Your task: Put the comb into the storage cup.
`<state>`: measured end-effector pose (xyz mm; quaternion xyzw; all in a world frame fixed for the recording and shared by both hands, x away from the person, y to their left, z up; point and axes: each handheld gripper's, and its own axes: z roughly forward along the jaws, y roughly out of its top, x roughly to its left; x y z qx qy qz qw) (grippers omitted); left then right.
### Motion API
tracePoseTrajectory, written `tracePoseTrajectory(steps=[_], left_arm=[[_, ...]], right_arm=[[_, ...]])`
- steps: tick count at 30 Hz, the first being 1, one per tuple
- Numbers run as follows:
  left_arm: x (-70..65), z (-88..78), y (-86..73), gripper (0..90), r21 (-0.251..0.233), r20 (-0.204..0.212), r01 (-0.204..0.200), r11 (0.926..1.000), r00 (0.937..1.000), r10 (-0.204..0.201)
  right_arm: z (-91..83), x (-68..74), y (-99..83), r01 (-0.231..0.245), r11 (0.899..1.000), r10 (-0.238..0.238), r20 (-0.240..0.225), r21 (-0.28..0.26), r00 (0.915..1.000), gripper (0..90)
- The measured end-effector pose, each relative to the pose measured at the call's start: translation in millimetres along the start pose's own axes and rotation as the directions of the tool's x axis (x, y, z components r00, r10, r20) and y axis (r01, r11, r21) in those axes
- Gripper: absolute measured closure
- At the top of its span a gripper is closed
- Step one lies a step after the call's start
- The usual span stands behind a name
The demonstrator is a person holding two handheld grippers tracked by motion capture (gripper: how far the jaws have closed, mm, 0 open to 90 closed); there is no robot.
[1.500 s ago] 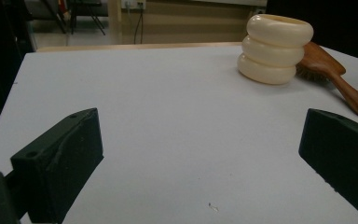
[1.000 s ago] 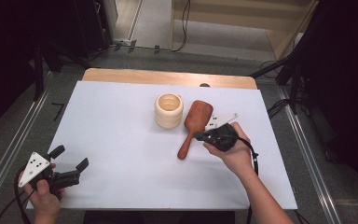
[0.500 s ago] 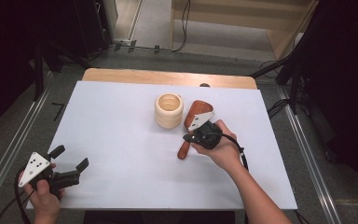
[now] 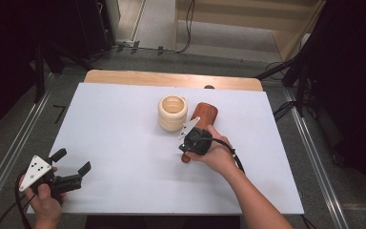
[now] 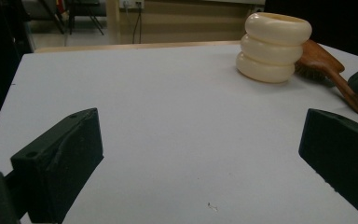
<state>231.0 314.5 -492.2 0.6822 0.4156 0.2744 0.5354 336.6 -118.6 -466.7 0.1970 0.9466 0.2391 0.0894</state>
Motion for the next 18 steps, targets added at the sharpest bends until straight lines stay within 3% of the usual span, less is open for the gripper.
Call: tracePoseTrajectory(steps=[6, 11, 14, 18], left_arm=[[-0.1, 0.1, 0.0, 0.0, 0.001, 0.001, -0.001, 1.0, 1.0, 0.001], [-0.2, 0.4, 0.1, 0.0, 0.004, 0.003, -0.005, 1.0, 1.0, 0.005], [-0.3, 0.5, 0.1, 0.0, 0.003, 0.002, -0.005, 1.0, 1.0, 0.005], [-0.4, 0.4, 0.1, 0.0, 0.004, 0.002, -0.006, 1.0, 1.0, 0.006]], right_arm=[[7.2, 0.6, 0.0, -0.014, 0.999, 0.015, -0.019, 0.049, 0.9997, 88.3], [9.3, 1.1, 2.3, 0.01, 0.998, -0.009, -0.018, 0.055, 0.9998, 88.3], [9.7, 1.4, 2.1, -0.01, 0.998, 0.011, -0.02, 0.064, 0.9997, 88.3], [12.8, 1.4, 2.6, 0.003, 0.997, -0.001, -0.027, 0.076, 0.9996, 88.3]])
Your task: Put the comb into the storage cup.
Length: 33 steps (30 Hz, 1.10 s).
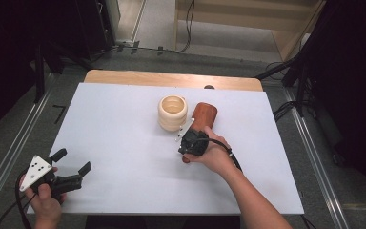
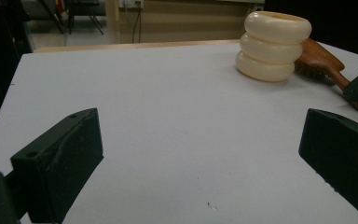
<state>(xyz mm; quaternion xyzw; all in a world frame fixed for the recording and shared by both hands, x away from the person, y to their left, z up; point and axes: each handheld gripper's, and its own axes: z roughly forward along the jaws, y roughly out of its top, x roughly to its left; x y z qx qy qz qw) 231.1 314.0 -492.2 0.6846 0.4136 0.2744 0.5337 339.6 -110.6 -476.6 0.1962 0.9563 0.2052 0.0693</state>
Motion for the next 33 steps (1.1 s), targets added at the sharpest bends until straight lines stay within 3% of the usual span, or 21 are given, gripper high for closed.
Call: tracePoseTrajectory(steps=[2, 6, 13, 14, 33], left_arm=[[0.1, 0.0, 0.0, 0.0, 0.0, 0.0, 0.001, 1.0, 1.0, -0.001], [0.2, 0.0, 0.1, 0.0, 0.0, 0.001, 0.001, 1.0, 1.0, -0.001], [0.2, 0.0, 0.1, 0.0, 0.0, 0.001, 0.001, 1.0, 1.0, -0.001], [0.1, 0.0, 0.1, 0.0, 0.0, 0.001, 0.001, 1.0, 1.0, -0.001], [-0.2, 0.1, 0.0, 0.0, 0.0, 0.0, -0.001, 1.0, 1.0, 0.001]], right_arm=[[2.6, -0.5, -0.6, 0.022, 0.999, -0.023, 0.009, 0.027, 0.9997, 88.3], [1.7, -2.2, -4.3, 0.011, 0.999, -0.012, 0.02, 0.051, 0.9997, 88.2], [-1.4, -5.9, -12.8, -0.027, 0.998, 0.026, 0.029, 0.06, 0.9992, 88.3], [-1.8, -8.0, -13.8, -0.013, 0.998, 0.012, 0.03, 0.062, 0.9995, 88.3], [-3.5, -19.8, -28.6, -0.08, 0.994, 0.076, 0.055, 0.069, 0.9956, 88.3]])
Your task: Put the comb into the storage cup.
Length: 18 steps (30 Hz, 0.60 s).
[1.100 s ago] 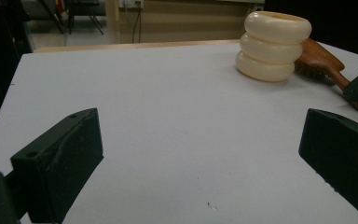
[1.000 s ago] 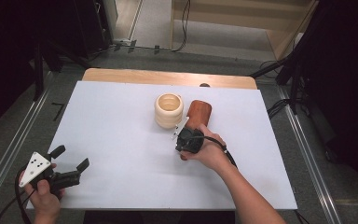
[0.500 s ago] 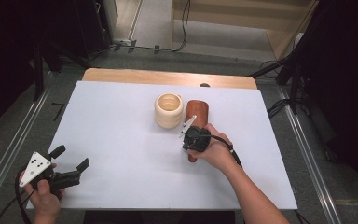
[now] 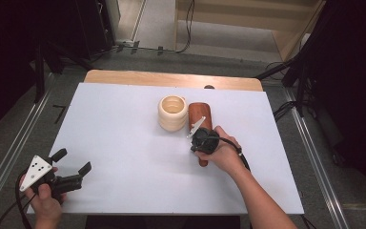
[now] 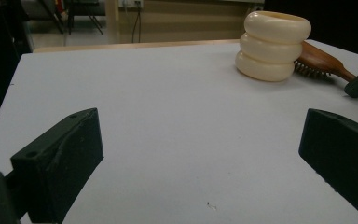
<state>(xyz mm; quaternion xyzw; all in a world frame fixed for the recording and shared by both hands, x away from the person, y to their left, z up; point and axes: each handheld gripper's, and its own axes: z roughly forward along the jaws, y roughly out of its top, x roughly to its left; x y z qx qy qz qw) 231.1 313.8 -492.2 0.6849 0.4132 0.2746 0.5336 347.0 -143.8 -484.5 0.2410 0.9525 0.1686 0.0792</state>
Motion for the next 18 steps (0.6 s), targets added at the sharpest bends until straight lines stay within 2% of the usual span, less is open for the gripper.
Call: tracePoseTrajectory(steps=[12, 13, 16, 18], left_arm=[[-0.1, 0.0, 0.0, 0.0, 0.0, 0.0, 0.0, 1.0, 1.0, 0.0], [-0.1, 0.1, 0.0, 0.0, 0.001, 0.0, 0.0, 1.0, 1.0, 0.0], [-0.4, 0.2, 0.0, 0.0, 0.001, -0.001, -0.001, 1.0, 1.0, 0.001], [-0.3, 0.2, 0.0, 0.0, 0.001, -0.001, -0.001, 1.0, 1.0, 0.001]], right_arm=[[-0.6, -4.8, -4.5, -0.038, 0.999, 0.038, 0.006, -0.003, 0.9993, 88.3], [-0.7, -6.2, -5.0, -0.025, 1.0, 0.025, 0.01, -0.002, 0.9996, 88.3], [-1.2, -6.9, -7.0, -0.054, 0.999, 0.054, 0.015, -0.001, 0.9984, 88.3], [-1.1, -7.3, -7.5, -0.05, 0.999, 0.05, 0.014, -0.008, 0.9987, 88.1]])
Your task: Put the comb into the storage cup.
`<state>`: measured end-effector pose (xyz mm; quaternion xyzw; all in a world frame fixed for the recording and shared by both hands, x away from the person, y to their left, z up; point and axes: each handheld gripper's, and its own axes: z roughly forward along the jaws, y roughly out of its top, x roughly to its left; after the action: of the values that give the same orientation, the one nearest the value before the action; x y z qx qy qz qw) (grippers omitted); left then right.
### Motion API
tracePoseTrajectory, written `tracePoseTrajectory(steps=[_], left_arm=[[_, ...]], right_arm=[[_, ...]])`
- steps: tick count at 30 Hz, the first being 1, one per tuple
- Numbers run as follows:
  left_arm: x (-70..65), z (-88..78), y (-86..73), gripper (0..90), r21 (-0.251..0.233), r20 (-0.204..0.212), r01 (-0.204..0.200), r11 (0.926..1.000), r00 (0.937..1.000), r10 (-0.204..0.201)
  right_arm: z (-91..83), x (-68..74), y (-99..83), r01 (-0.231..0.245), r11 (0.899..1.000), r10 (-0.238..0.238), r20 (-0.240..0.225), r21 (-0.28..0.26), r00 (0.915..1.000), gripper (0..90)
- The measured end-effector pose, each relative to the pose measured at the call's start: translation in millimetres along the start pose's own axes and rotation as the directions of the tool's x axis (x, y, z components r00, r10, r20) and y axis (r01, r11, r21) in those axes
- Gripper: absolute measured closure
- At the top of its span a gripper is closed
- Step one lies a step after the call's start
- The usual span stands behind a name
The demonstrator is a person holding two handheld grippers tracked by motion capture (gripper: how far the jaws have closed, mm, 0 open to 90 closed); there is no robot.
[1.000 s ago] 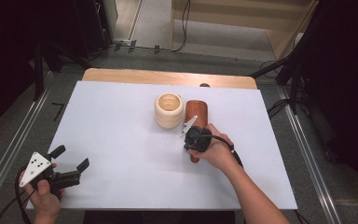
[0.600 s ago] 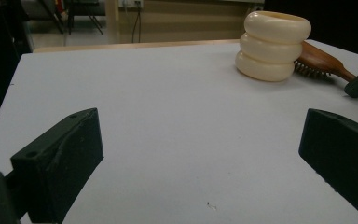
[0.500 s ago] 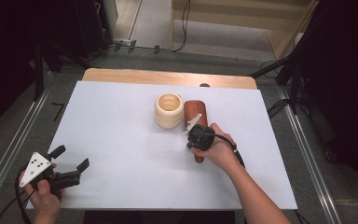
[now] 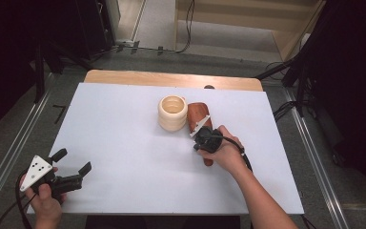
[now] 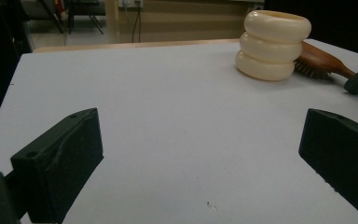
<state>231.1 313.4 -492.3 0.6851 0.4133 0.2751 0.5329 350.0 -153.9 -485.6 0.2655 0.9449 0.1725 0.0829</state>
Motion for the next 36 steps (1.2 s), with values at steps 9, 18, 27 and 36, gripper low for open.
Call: tracePoseTrajectory(steps=[9, 18, 27, 36], left_arm=[[-0.2, 0.2, 0.0, 0.0, 0.001, 0.001, -0.001, 1.0, 1.0, 0.001], [1.0, -1.1, -0.1, 0.0, -0.006, 0.006, 0.009, 0.9999, 0.9999, -0.009], [1.2, -1.6, 0.0, 0.0, -0.011, 0.011, 0.012, 0.9999, 0.9999, -0.011], [1.5, -1.8, 0.0, 0.0, -0.015, 0.016, 0.01, 0.9998, 0.9998, -0.01]], right_arm=[[-29.5, -0.8, 2.3, -0.138, 0.987, 0.138, -0.003, -0.078, 0.9904, 59.1], [-38.3, -9.0, -0.9, -0.465, 0.882, 0.469, 0.047, -0.082, 0.8818, 28.5], [-27.6, -12.5, 1.4, -0.583, 0.811, 0.585, 0.057, -0.051, 0.8092, 33.3], [-18.0, -14.6, 2.1, -0.639, 0.767, 0.642, 0.103, -0.059, 0.7599, 39.4]])
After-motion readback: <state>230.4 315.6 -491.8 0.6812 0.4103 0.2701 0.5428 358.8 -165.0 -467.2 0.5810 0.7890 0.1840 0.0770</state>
